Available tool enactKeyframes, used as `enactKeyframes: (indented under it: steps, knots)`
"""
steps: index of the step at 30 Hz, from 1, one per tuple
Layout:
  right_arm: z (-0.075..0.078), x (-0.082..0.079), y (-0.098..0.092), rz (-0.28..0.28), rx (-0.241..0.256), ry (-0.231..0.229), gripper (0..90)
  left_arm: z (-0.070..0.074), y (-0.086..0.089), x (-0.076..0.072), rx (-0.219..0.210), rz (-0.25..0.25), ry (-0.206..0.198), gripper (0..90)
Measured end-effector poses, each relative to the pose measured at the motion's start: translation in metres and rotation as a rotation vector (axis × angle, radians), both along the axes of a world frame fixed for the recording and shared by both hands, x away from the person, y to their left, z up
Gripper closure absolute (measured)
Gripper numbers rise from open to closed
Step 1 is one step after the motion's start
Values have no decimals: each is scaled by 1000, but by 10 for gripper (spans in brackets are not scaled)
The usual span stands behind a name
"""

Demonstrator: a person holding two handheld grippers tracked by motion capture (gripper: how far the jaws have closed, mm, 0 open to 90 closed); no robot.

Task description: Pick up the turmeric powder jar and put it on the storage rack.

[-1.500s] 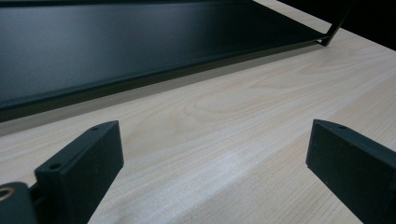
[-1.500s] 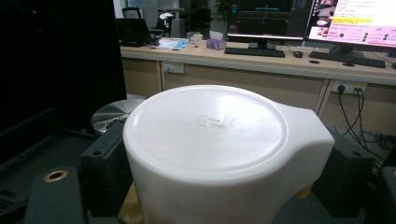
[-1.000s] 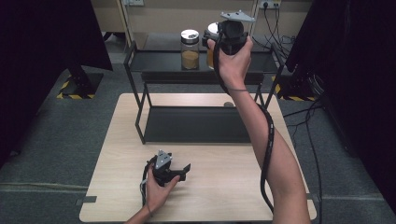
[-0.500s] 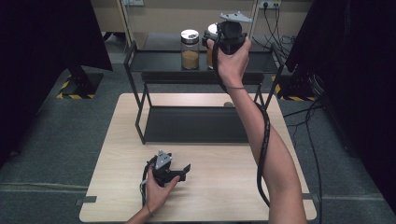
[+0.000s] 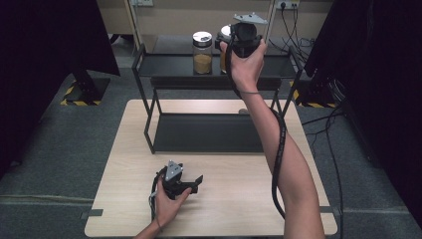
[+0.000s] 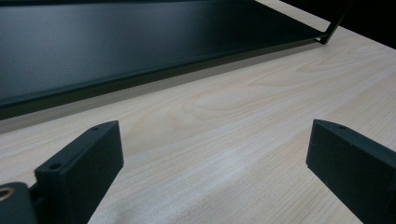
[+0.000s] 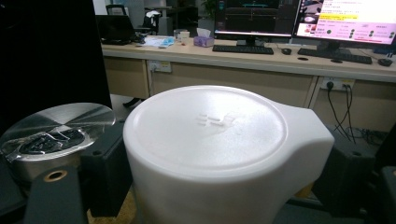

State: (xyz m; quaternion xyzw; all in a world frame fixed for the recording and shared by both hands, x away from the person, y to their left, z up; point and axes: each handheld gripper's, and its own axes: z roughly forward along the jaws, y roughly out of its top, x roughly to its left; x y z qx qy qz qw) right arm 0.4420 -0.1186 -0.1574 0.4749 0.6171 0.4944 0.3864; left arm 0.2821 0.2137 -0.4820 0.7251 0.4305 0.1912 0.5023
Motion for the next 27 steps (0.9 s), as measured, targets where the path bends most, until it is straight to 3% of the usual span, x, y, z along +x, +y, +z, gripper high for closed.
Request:
enactKeyframes:
  steps: [27]
  knots:
    - [-6, -1, 4, -3, -11, -24, 197, 1, 1, 2, -7, 7, 16, 30]
